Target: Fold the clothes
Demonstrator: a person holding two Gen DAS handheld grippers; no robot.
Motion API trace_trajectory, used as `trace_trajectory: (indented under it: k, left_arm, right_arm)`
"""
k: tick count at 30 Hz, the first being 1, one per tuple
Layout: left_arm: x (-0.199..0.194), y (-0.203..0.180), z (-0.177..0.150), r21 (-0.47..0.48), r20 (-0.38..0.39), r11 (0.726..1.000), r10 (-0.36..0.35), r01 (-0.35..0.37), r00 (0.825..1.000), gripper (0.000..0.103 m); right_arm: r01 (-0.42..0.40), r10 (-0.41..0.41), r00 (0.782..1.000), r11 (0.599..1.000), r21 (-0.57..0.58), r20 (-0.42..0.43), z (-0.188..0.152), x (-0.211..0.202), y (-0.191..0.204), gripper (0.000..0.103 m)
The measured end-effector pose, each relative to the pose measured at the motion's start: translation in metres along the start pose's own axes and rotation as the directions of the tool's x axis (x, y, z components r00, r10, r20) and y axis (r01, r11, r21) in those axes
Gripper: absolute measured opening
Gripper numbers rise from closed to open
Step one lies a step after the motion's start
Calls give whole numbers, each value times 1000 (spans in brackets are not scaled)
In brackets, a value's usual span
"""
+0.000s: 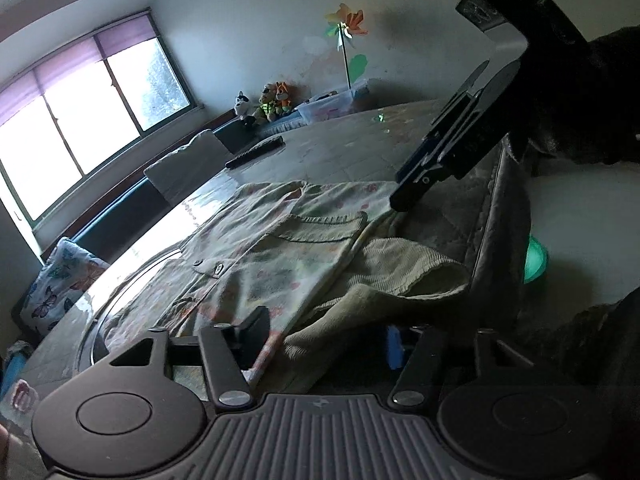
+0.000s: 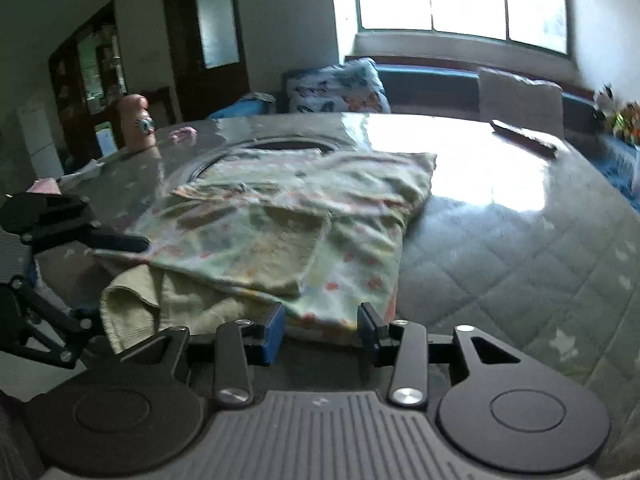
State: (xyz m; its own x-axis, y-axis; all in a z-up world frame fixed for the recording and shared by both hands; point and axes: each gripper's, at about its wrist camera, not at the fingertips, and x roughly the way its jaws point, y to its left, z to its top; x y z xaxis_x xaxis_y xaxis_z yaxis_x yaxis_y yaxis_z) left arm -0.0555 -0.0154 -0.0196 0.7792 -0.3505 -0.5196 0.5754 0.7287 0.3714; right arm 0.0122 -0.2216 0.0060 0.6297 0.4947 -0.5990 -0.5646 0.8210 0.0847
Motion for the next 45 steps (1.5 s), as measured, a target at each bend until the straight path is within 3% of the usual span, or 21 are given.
trace_trajectory:
  k: [9, 11, 16, 22, 26, 28, 29, 32, 33, 36, 38, 40, 45]
  left_arm:
    - [-2, 13, 6, -147, 31, 989, -22, 27, 999, 12]
    - [-2, 24, 9, -208, 33, 978, -19, 26, 999, 12]
    - [-1, 43, 16, -306, 41, 952, -5, 17, 999, 9]
    - [2, 51, 20, -340, 38, 940, -3, 16, 999, 9]
    - [3, 57, 20, -363, 36, 932, -9, 22, 999, 9]
    - [1, 56, 19, -366, 34, 930, -13, 25, 999, 9]
    - [1, 56, 19, -368, 33, 929, -15, 26, 999, 9]
    - [-4, 55, 16, -368, 30, 930, -5, 16, 1000, 14]
    - [-7, 54, 14, -367, 30, 930, 2, 9, 1000, 18]
    - [-14, 52, 9, -365, 28, 931, 22, -11, 999, 44]
    - [-19, 50, 6, -358, 23, 933, 39, -28, 999, 45]
    - [-21, 49, 0, -335, 4, 940, 70, -65, 998, 55]
    - [-26, 46, -14, -271, -39, 950, 151, -155, 988, 55]
  right_arm:
    - [45, -48, 999, 989, -141, -17, 0, -8, 5, 43]
    - [35, -39, 999, 982, -184, -18, -2, -8, 11, 50]
    - [-3, 1, 1000, 960, -281, -8, -3, -3, 29, 51]
    - [-55, 68, 997, 917, -395, 19, 3, 19, 57, 51]
    - [-47, 62, 998, 894, -445, 19, 7, 34, 67, 46]
    - [-55, 62, 998, 895, -444, 1, 10, 41, 66, 40]
    - [-62, 65, 998, 898, -435, -9, 12, 44, 65, 31]
    - [-89, 83, 996, 918, -387, -33, 18, 46, 60, 25]
    - [-97, 90, 995, 926, -366, -37, 21, 46, 58, 23]
    - [-114, 106, 993, 947, -300, -42, 32, 47, 53, 18]
    - [-119, 113, 993, 956, -269, -36, 39, 46, 49, 18]
    - [-119, 117, 993, 961, -249, -22, 45, 47, 47, 16]
    - [-111, 114, 993, 966, -235, 3, 54, 47, 45, 15]
